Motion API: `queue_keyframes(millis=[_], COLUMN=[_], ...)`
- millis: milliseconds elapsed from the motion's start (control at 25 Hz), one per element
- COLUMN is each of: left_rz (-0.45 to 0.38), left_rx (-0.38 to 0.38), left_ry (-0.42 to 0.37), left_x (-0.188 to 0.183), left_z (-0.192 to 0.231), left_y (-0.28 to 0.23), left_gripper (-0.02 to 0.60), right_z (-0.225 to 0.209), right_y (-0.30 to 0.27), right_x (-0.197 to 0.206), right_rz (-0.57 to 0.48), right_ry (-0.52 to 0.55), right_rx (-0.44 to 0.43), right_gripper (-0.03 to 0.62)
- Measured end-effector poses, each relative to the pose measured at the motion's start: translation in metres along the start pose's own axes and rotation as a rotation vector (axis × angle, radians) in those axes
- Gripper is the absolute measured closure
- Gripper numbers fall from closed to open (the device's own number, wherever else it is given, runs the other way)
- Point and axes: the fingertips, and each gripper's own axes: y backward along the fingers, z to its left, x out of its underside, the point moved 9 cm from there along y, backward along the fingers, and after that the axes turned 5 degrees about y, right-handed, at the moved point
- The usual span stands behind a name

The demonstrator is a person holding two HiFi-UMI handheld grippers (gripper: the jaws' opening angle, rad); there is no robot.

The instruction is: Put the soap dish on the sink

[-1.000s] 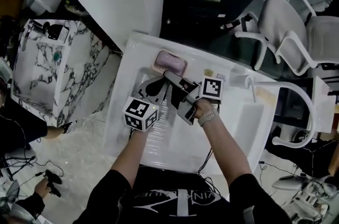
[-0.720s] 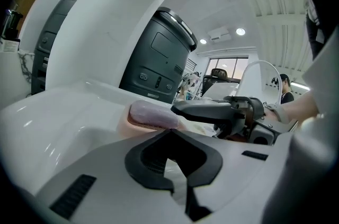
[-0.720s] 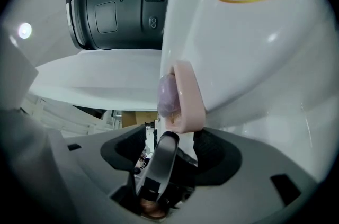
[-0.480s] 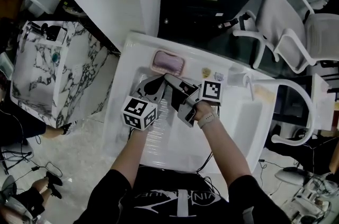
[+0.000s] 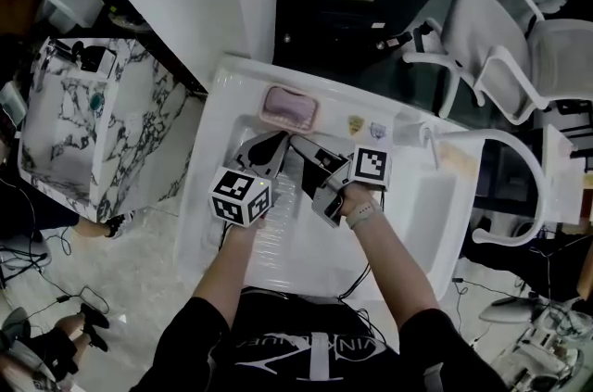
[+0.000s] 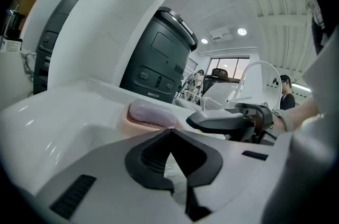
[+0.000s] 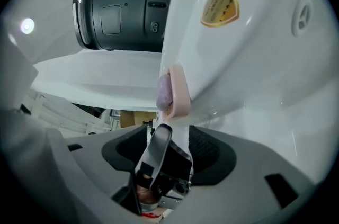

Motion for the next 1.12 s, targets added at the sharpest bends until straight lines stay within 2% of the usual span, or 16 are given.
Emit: queue_keyframes(millis=[240, 320, 480, 680, 880, 1120], left_rz=[-0.010, -0.017, -0.026, -0.048, -0.069, -0.097], left_rx=[-0.012, -0.019, -0.028, -0.038, -0.055, -0.083], left_ry=[-0.009, -0.012, -0.017, -0.029, -0.040, -0.053], left_x=[-0.004, -0.005, -0.007, -0.013, -0.017, -0.023], left_z=[-0.006, -0.007, -0.012, -0.016, -0.022, -0.027], left_y=[0.011, 0.015, 0.025, 0.039, 0.056, 0.079], left_gripper=[0.568, 0.568, 0.568, 0.566, 0.568, 0.568], right_z=[0.005, 0.010, 0.022, 0.036, 0.049, 0.060], right_y=[0.012, 0.012, 0.015, 0.020, 0.034, 0.050], right_x=[0.006, 0.007, 0.012, 0.016, 0.019, 0.025], right_rz=[0.000, 0.008, 0.027, 0.036, -0.003, -0.024], right_ry=[0.052, 0.106, 0.239, 0.424, 0.517, 0.683], right_rx=[0.016, -0.001, -0.014, 0.003, 0.014, 0.080], right_gripper=[0.428, 0.480, 0.535, 0.553, 0.559, 0.562])
